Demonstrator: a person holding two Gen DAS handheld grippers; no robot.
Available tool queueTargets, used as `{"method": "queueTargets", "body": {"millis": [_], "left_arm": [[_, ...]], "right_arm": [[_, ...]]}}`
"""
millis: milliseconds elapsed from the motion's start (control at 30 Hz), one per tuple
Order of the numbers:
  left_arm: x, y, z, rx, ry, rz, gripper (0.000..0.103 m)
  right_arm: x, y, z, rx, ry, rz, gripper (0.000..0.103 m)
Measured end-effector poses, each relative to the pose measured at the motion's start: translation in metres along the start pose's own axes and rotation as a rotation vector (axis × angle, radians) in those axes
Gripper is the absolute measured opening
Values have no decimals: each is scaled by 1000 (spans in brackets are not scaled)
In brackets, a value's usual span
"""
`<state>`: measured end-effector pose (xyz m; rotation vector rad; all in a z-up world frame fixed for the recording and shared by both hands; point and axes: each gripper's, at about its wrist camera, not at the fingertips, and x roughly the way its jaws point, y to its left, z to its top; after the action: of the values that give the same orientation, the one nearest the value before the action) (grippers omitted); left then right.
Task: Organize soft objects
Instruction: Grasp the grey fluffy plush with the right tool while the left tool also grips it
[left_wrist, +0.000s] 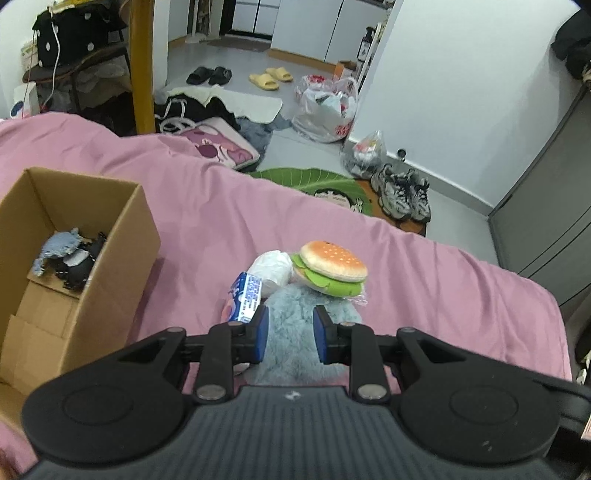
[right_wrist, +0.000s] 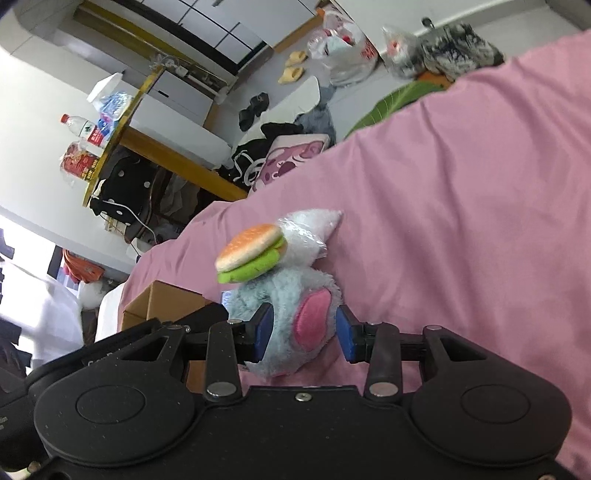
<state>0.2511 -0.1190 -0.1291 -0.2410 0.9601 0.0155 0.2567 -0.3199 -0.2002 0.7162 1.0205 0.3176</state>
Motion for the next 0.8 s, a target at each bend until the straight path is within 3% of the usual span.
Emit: {"method": "queueTargets", "body": {"millis": [167,533,667,800], "left_arm": [[16,0,3,-1,25,8,25],[34,5,0,-1,71,23,25],[35,10,-3,-25,83,6,25],[27,11,-6,-49,76,-25,17]], "right_arm": [[9,-8,4,36,26,44,39],[24,-9,0,28,71,42,38],[27,-8,-3,24,94,41,27],[25,0,-7,-12,94,21,20]]}}
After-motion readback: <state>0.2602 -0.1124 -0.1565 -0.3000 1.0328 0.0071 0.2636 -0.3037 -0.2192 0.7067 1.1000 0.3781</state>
